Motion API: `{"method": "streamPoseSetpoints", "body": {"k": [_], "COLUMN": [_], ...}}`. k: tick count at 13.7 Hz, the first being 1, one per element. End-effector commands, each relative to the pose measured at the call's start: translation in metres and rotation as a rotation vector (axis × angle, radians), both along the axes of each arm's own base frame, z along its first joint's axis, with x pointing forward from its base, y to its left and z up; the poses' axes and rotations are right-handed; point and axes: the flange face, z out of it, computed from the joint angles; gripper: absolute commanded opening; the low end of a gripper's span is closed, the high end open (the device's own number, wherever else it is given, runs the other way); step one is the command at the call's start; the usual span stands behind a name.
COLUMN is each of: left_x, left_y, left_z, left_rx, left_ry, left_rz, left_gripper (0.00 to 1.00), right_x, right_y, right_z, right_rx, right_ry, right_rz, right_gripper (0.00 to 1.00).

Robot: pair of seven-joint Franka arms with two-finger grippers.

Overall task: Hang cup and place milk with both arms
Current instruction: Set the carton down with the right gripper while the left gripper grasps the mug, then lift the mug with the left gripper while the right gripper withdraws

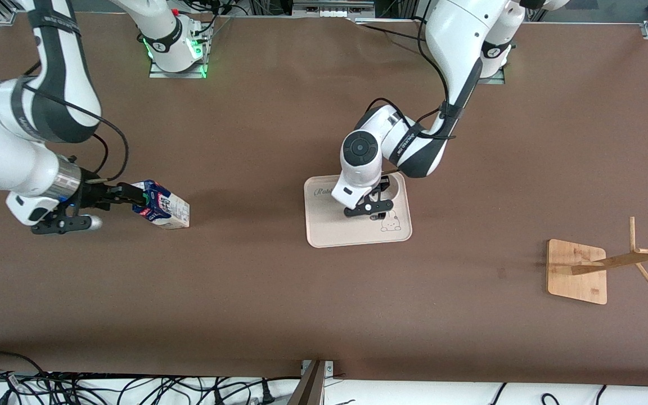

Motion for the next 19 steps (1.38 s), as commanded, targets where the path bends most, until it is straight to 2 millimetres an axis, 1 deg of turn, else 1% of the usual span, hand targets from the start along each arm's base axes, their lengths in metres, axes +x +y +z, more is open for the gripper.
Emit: {"method": "streamPoseSetpoints", "body": {"k": [1, 3, 4, 5, 6, 7, 8, 9, 10, 12, 13, 14, 15, 17, 19], "left_x": [0.001, 0.001, 0.004, 0.008, 0.014, 0.017, 0.025, 0.037, 0.048, 0.064, 0.073, 0.086, 0.097, 0.114, 0.123], "left_y": [0.003, 0.003, 0.004, 0.005, 0.013, 0.021, 0.037, 0.058, 0.082, 0.128, 0.158, 0.196, 0.228, 0.284, 0.334], "left_z": [0.005, 0.009, 0.017, 0.032, 0.054, 0.081, 0.108, 0.142, 0.171, 0.22, 0.243, 0.264, 0.281, 0.304, 0.31], "left_rx": [0.043, 0.054, 0.057, 0.078, 0.111, 0.134, 0.137, 0.128, 0.122, 0.117, 0.114, 0.112, 0.108, 0.105, 0.061], "left_ry": [-0.034, -0.042, -0.054, -0.085, -0.119, -0.143, -0.152, -0.173, -0.186, -0.2, -0.21, -0.212, -0.22, -0.246, -0.24], "left_rz": [-0.02, -0.028, -0.032, -0.058, -0.081, -0.087, -0.061, -0.019, 0.022, 0.059, 0.075, 0.069, 0.056, 0.079, 0.161], "left_gripper": [0.0, 0.0, 0.0, 0.0, 0.0, 0.0, 0.0, 0.0, 0.0, 0.0, 0.0, 0.0, 0.0, 0.0, 0.0], "right_x": [-0.004, -0.018, -0.026, -0.035, -0.04, -0.044, -0.047, -0.049, -0.05, -0.049, -0.049, -0.049, -0.05, -0.05, -0.052], "right_y": [-0.013, -0.021, -0.023, -0.027, -0.028, -0.028, -0.03, -0.032, -0.033, -0.031, -0.03, -0.03, -0.03, -0.03, -0.029], "right_z": [0.047, 0.082, 0.1, 0.113, 0.118, 0.126, 0.131, 0.133, 0.134, 0.133, 0.134, 0.133, 0.133, 0.132, 0.125], "right_rx": [-0.025, -0.033, -0.064, -0.086, -0.091, -0.093, -0.09, -0.088, -0.088, -0.088, -0.088, -0.088, -0.087, -0.092, -0.098], "right_ry": [0.02, 0.01, -0.006, -0.009, 0.002, -0.005, -0.006, -0.009, -0.011, -0.01, -0.014, -0.011, -0.01, -0.01, 0.0], "right_rz": [0.014, 0.02, 0.035, 0.042, 0.048, 0.05, 0.048, 0.048, 0.05, 0.051, 0.054, 0.054, 0.054, 0.056, 0.061], "right_gripper": [1.0, 1.0, 1.0, 1.0, 1.0, 1.0, 1.0, 1.0, 1.0, 1.0, 1.0, 1.0, 1.0, 1.0, 1.0]}}
